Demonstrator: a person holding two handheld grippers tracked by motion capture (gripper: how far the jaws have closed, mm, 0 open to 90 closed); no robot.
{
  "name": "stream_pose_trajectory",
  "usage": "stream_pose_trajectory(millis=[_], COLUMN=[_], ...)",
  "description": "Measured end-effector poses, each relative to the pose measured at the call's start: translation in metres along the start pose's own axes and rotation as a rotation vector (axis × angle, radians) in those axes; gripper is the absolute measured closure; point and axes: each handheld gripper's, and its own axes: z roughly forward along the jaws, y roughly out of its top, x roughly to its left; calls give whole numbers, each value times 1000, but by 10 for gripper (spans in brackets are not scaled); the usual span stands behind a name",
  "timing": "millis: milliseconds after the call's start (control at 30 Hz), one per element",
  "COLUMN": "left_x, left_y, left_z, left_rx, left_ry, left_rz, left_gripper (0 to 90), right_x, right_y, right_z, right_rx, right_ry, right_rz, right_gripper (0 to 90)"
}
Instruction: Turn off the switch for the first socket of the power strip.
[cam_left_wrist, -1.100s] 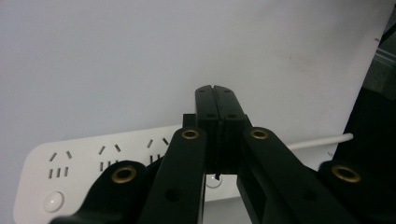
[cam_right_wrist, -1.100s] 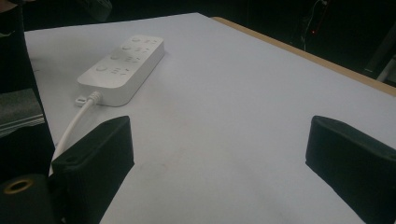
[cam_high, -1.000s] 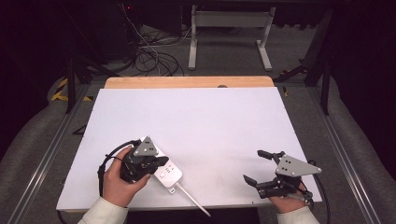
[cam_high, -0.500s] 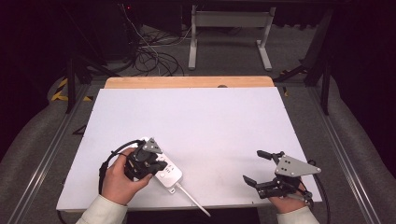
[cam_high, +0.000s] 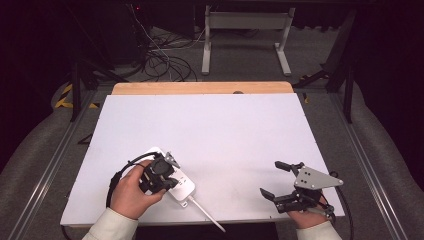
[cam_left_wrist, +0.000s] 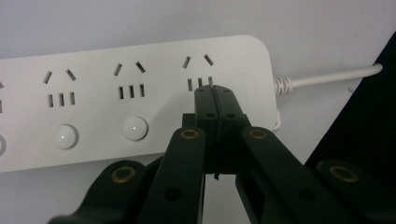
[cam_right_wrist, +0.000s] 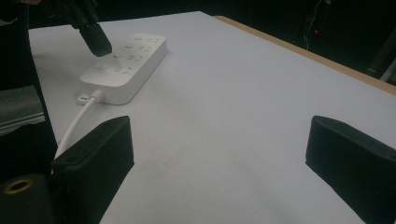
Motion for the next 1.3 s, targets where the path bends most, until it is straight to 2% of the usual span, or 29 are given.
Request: stream_pose_trajectory(millis=[200,367,967,1100,1300], left_x=[-1,-1,2,3,1], left_y=[2,2,1,0,-2], left_z=[6,9,14,15,15], left_rx=[47,56,45,37,30], left_ry=[6,14,-12,-22,-13], left_rz=[1,-2,-1,-14,-15], left_gripper=[900,900,900,900,900], right_x=[0,0,1,1,1], right_y=[0,0,-1,-1,-1], right_z=[0,0,1,1,1], right_rx=[0,3,5,7,11], right_ry=[0,1,8,8,12], right_rz=[0,-2,0,0,1], right_gripper=[79,79,79,79,79])
